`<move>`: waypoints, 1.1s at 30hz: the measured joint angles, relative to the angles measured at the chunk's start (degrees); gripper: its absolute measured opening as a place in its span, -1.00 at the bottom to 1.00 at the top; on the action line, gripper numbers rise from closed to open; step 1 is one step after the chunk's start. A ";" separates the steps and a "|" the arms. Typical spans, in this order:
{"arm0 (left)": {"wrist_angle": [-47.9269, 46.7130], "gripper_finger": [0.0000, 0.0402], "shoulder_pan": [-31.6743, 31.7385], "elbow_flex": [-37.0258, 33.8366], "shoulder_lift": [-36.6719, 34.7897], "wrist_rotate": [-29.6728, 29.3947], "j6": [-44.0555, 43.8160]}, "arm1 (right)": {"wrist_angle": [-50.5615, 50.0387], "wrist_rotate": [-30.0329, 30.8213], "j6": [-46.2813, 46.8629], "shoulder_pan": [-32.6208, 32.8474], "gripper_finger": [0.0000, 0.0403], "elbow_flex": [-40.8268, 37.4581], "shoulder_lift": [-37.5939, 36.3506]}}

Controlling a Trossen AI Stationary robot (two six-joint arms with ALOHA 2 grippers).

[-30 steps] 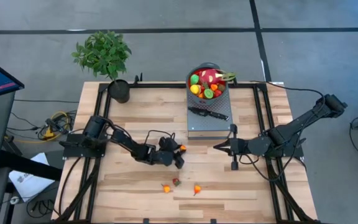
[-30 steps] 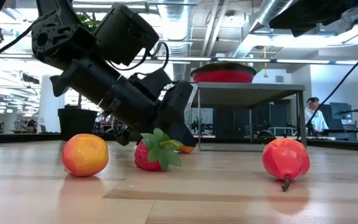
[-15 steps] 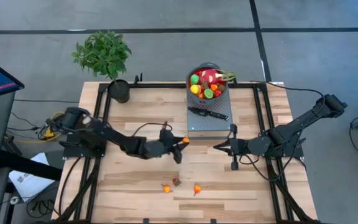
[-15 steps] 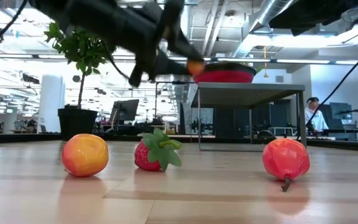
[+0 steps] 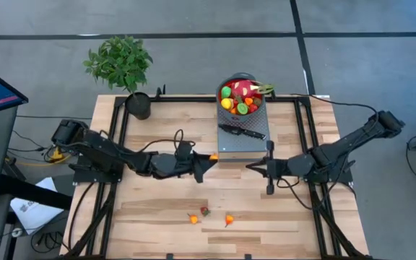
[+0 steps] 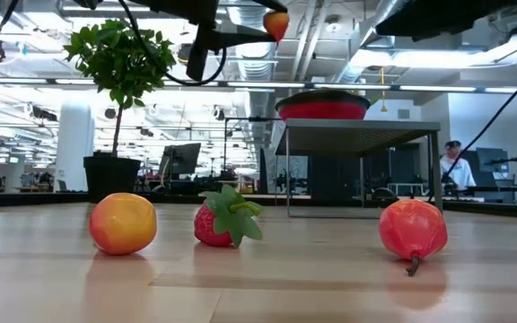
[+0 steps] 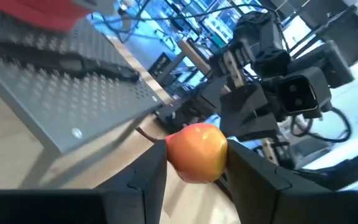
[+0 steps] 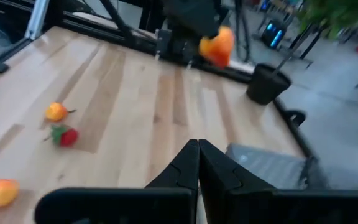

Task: Pick & Place Fruit
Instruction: Put the yellow pear into the red colander on the shelf

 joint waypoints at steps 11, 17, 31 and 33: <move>0.34 -0.29 0.00 0.00 0.00 5.13 -9.31 | 8.91 -0.21 -11.50 -5.99 -1.00 -0.02 -0.02; 0.38 -0.29 0.44 0.00 0.00 5.09 -9.31 | 9.48 -3.46 -13.99 -7.58 -0.83 -0.02 -0.02; 0.40 -0.29 0.92 0.00 0.00 5.03 -9.31 | 15.50 -8.70 -12.59 -7.56 0.35 -0.02 0.49; 0.40 -0.29 0.92 0.00 0.00 5.02 -9.31 | 17.42 -10.07 -12.66 -7.55 0.36 0.05 2.07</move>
